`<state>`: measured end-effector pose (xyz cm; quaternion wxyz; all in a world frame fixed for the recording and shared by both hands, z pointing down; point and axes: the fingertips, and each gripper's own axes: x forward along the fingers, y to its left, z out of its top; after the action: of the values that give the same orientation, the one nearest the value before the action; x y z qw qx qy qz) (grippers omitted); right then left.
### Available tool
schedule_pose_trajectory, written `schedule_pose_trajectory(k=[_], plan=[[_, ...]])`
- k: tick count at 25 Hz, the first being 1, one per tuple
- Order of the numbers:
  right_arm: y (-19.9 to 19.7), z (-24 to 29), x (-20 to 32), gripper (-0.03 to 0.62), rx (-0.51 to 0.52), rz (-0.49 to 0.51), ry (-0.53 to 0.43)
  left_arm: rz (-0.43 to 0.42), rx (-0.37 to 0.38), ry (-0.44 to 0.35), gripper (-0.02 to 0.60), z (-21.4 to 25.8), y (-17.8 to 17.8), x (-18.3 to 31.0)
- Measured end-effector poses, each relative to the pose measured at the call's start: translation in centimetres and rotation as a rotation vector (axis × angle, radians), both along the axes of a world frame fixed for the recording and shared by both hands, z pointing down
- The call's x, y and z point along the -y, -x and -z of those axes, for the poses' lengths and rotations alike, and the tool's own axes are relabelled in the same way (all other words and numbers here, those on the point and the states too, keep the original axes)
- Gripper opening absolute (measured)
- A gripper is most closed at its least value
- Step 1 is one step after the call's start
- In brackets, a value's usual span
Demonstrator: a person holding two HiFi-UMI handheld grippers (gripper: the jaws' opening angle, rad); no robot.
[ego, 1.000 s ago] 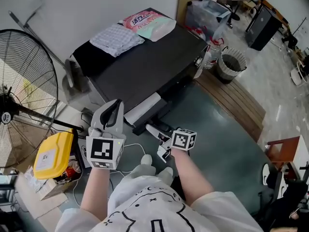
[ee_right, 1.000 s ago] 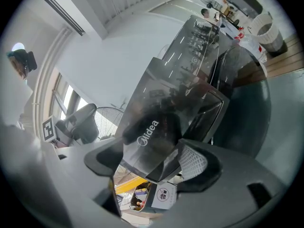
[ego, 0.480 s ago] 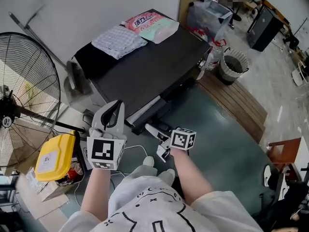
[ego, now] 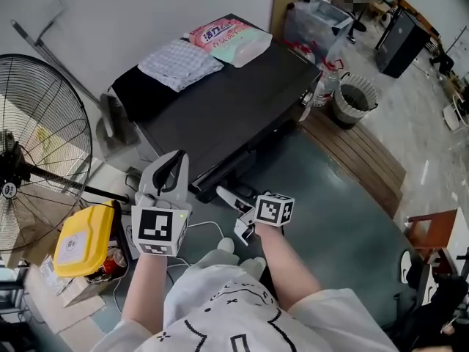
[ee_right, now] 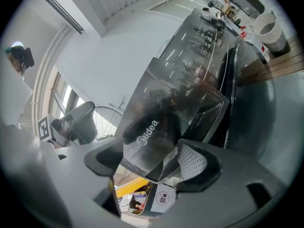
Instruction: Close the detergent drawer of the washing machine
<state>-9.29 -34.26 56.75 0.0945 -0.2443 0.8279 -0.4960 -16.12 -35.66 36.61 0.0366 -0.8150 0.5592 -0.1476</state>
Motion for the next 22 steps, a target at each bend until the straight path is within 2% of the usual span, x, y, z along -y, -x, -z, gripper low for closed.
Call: schedule_pose_trajectory(k=[22], plan=[[1.8, -0.2, 1.5, 0.362, -0.019, -0.021, -0.016, 0.003, 0.012, -0.009, 0.018, 0.1, 1.5, 1.2]])
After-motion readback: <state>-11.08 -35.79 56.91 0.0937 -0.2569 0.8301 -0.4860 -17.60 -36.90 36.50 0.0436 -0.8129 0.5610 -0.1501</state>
